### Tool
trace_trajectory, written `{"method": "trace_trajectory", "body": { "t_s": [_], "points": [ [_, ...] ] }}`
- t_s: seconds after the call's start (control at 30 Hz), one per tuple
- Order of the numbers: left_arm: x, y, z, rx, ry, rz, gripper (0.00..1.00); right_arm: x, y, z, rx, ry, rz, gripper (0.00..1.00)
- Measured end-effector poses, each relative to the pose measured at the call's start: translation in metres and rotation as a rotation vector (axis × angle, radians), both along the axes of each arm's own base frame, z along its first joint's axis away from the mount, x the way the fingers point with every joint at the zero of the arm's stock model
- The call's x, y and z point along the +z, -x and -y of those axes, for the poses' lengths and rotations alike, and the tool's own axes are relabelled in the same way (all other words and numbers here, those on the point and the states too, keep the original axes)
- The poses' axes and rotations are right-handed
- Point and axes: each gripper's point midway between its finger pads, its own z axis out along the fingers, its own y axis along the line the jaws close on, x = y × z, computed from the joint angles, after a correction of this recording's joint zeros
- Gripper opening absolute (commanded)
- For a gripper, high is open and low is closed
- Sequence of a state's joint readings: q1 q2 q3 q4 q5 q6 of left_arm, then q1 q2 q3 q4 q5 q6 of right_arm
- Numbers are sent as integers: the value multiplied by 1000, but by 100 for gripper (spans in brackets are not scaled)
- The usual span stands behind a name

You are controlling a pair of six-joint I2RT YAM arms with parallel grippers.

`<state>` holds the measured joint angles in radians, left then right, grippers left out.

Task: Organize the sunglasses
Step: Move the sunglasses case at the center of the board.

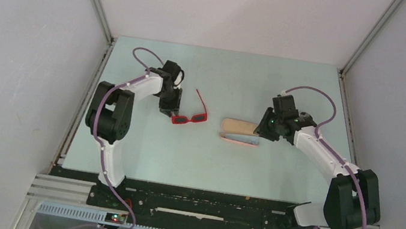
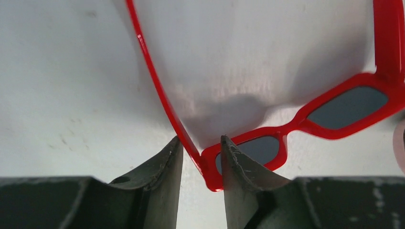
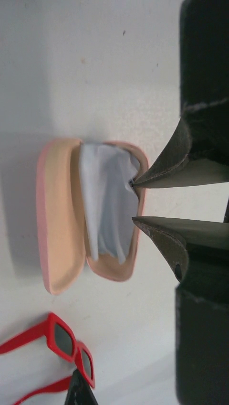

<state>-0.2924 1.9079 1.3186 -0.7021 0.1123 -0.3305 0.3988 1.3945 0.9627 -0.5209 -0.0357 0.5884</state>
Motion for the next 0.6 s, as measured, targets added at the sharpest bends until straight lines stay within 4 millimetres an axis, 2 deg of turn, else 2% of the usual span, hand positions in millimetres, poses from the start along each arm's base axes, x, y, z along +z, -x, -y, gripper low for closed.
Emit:
{"method": "trace_trajectory", "body": {
  "t_s": [0.17,0.3,0.47,0.6],
  "points": [
    [2,24,7,6,50,-32,43,23,1,-34,88,-30,51,37],
    [24,23,8,8,68,23,45,43,-3,-68,160,-55,96,38],
    [47,13,0,61,90,112,42,43,-10,-108,228,-67,104,38],
    [38,12,-7,136,97,111,43,33,-30,-136,260,-53,86,40]
  ]
}}
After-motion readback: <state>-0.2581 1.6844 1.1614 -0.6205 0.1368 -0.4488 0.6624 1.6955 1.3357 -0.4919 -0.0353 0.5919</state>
